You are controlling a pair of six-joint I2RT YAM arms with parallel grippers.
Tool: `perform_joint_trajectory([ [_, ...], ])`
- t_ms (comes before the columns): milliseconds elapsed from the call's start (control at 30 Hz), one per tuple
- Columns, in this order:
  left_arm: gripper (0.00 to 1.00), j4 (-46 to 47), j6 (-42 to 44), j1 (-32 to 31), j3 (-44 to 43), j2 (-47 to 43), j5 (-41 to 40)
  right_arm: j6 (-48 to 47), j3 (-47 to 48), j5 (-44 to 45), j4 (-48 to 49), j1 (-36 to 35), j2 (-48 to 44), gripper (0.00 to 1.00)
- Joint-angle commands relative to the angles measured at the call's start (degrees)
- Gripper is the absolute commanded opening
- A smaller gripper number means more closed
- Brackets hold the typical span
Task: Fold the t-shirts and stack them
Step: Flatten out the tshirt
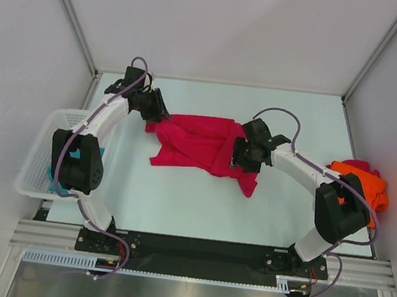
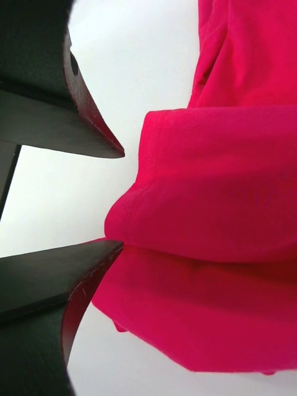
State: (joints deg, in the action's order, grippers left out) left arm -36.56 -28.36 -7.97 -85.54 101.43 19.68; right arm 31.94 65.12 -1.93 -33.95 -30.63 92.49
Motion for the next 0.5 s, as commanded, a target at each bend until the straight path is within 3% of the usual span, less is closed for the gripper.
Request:
perform_joint_trajectory([
  [0,0.45,1.22,1.02,0.14,3.70,-1.13,2.12,0.93,-0.26,-0.09,2.66,-0.66,1.20,0.59],
  [33,0.50,1.92,1.29,0.14,4.93,-1.93,2.03,0.84,-0.35,-0.26,2.84,-0.57,1.55,0.58],
  [133,0.51,2.98,1.73,0.14,9.06,-4.65,1.76,0.58,-0.17,-0.96,3.63,-0.74,2.43,0.41],
  [167,0.51,3.07,1.90,0.14,10.90,-5.36,1.33,0.58,0.00,-1.14,3.81,-0.74,2.70,0.30],
  [300,0.55,3.51,2.17,0.14,15.04,-8.78,0.18,0.22,1.05,-1.93,4.42,-0.83,3.93,0.07],
  [367,0.55,3.68,2.26,0.14,16.45,-10.19,-0.43,0.14,1.41,-2.02,4.60,-0.83,4.54,0.00],
  [467,0.55,3.77,2.52,0.14,16.63,-10.55,-0.87,-0.04,2.11,-2.20,4.60,-1.18,4.72,0.00],
])
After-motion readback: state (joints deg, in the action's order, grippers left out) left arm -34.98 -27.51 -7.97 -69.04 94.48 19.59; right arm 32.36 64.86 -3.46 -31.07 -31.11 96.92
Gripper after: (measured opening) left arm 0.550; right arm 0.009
